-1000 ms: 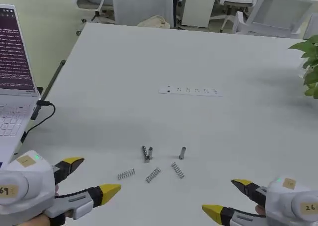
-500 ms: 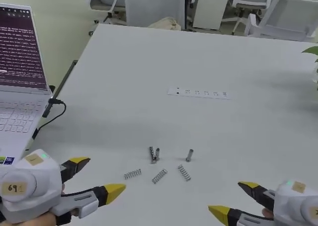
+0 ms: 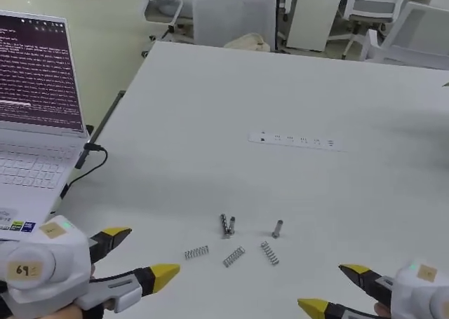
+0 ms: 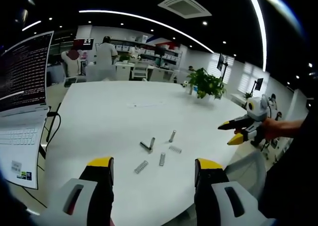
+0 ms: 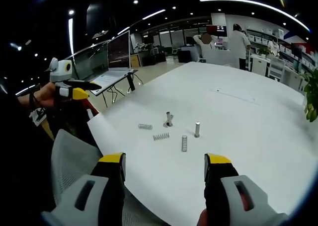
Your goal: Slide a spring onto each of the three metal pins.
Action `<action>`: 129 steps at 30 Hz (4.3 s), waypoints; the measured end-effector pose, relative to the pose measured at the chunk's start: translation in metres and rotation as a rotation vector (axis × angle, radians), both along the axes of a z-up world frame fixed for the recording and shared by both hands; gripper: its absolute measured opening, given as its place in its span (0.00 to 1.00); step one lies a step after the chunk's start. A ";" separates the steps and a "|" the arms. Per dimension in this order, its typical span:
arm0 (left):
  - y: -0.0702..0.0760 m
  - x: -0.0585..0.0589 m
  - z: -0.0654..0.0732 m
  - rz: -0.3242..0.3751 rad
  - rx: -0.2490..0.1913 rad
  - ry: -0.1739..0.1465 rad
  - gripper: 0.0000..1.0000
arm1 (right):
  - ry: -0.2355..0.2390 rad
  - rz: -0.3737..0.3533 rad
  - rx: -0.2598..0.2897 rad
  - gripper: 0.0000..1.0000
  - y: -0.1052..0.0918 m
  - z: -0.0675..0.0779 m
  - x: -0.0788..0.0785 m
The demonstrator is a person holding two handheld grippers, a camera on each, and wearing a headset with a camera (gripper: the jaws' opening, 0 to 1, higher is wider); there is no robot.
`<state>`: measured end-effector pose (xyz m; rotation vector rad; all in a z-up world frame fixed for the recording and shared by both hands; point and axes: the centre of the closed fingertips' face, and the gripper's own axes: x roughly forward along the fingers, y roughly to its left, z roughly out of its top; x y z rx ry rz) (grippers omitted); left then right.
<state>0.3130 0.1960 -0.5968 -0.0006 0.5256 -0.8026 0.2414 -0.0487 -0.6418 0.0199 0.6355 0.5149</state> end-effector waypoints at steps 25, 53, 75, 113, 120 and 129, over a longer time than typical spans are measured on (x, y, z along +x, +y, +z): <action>0.003 0.003 -0.001 0.002 0.017 -0.007 0.62 | 0.002 0.002 -0.004 0.62 -0.002 -0.003 0.001; -0.010 0.022 -0.004 -0.041 -0.006 0.017 0.62 | 0.015 -0.045 -0.014 0.64 -0.011 -0.004 -0.004; -0.037 0.072 -0.031 -0.034 -0.028 0.066 0.57 | 0.031 -0.072 -0.025 0.62 -0.018 -0.006 -0.003; -0.099 0.122 -0.120 0.011 -0.018 0.236 0.38 | 0.068 -0.083 -0.029 0.62 -0.024 -0.014 0.002; -0.100 0.136 -0.133 0.086 -0.046 0.294 0.28 | 0.080 -0.089 -0.031 0.61 -0.028 -0.018 0.000; -0.112 0.142 -0.149 0.152 -0.068 0.374 0.17 | 0.090 -0.093 -0.033 0.61 -0.030 -0.021 0.000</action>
